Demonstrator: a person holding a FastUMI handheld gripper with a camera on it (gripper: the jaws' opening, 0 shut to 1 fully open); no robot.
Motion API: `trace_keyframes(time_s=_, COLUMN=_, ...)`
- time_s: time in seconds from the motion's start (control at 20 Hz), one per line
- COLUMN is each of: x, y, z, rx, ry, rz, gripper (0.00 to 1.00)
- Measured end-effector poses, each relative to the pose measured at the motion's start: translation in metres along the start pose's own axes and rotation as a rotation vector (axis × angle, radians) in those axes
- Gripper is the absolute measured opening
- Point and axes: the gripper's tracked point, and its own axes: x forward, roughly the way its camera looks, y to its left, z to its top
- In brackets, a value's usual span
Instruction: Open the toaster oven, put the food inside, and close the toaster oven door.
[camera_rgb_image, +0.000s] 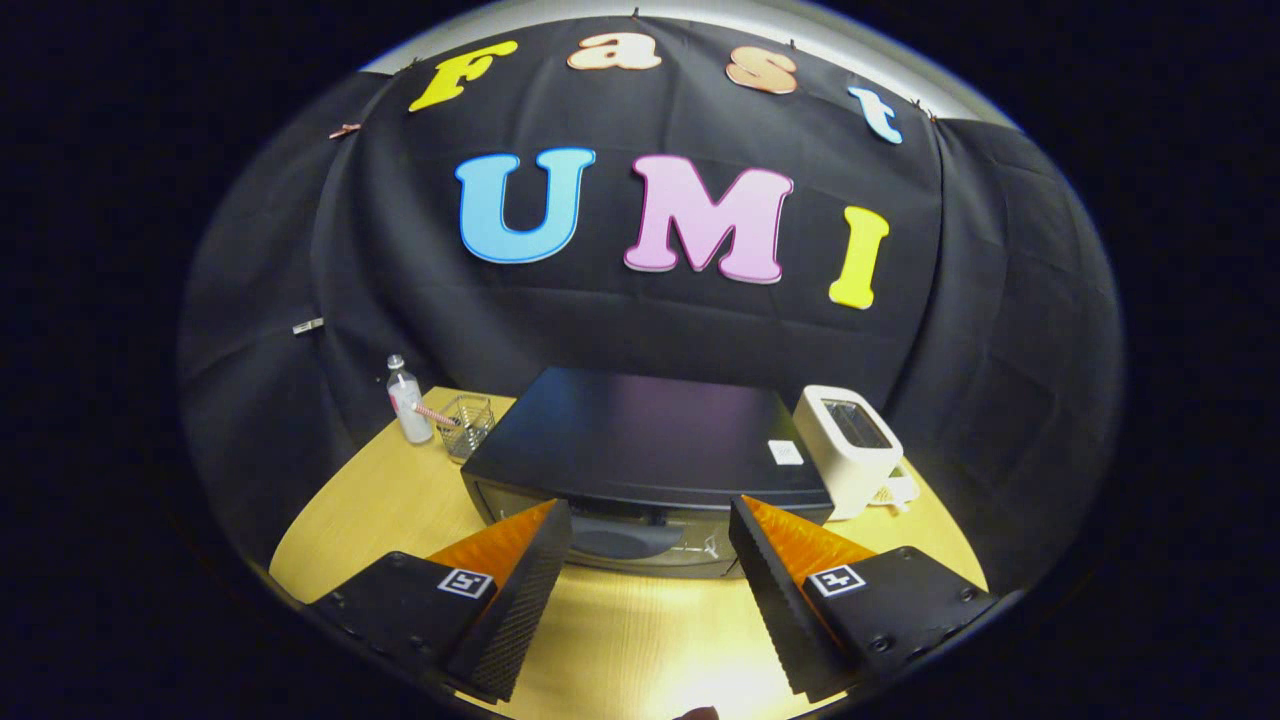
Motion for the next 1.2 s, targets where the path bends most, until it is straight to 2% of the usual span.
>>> trace_keyframes(time_s=0.25, x=-0.036, y=-0.025, z=0.062, rx=0.008, ry=-0.15, rz=-0.019, gripper=0.98)
trace_keyframes(time_s=0.55, x=-0.073, y=-0.052, z=0.108, rx=-0.007, ry=-0.249, rz=-0.04, gripper=0.98)
trace_keyframes(time_s=0.7, x=-0.092, y=-0.055, z=0.115, rx=-0.035, ry=-0.271, rz=-0.046, gripper=0.98)
trace_keyframes(time_s=1.2, x=-0.14, y=-0.069, z=0.112, rx=0.055, ry=-0.298, rz=-0.08, gripper=0.98)
